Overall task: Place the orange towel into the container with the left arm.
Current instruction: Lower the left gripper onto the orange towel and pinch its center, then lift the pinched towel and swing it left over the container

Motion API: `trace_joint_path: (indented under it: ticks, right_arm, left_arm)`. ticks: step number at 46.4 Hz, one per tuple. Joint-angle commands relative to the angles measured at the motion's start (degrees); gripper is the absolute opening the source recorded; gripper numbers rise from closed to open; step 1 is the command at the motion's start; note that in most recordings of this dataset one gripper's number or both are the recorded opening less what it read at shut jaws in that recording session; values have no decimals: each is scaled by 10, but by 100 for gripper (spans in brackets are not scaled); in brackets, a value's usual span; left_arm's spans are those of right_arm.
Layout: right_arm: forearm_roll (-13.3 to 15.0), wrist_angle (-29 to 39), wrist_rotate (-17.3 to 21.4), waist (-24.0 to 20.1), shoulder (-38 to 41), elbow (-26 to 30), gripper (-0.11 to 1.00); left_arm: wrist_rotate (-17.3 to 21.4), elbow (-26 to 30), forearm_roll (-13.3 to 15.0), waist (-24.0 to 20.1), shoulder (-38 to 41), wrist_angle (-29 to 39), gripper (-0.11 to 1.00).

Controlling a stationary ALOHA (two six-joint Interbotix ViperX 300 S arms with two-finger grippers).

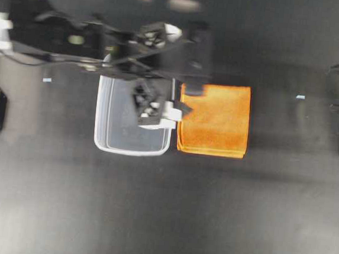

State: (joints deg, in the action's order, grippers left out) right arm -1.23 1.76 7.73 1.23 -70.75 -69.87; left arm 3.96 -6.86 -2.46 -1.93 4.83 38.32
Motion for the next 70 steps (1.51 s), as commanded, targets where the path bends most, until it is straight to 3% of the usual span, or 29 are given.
trace_joint_path:
  ticks: [1,16,36,53,56,67,70]
  right_arm:
    - [-1,-1,0,2,0,4,75]
    - [-1,-1,10,2,-1,1,75]
    - [-2,0,26,2,-1,-4,75]
    - [-2,-1,26,2,-1,-8,75]
    - [-1,-1,26,2,-1,-8,75]
    - [-2,-1,26,2,-1,-9,75]
    - [-2,-2,25,2,-1,-9,75]
  left_arm:
    - [18,55,-2,-3,47,12,90]
    - [28,152,-2,-4,188,49,88]
    - [27,171,-2,-3,291,34,88]
    - [18,173,-2,-2,300,36,84]
    - [19,173,-2,0,299,40,78]
    - [22,178,-2,11,288,40,15]
    - [22,187,-2,15,277,41,6]
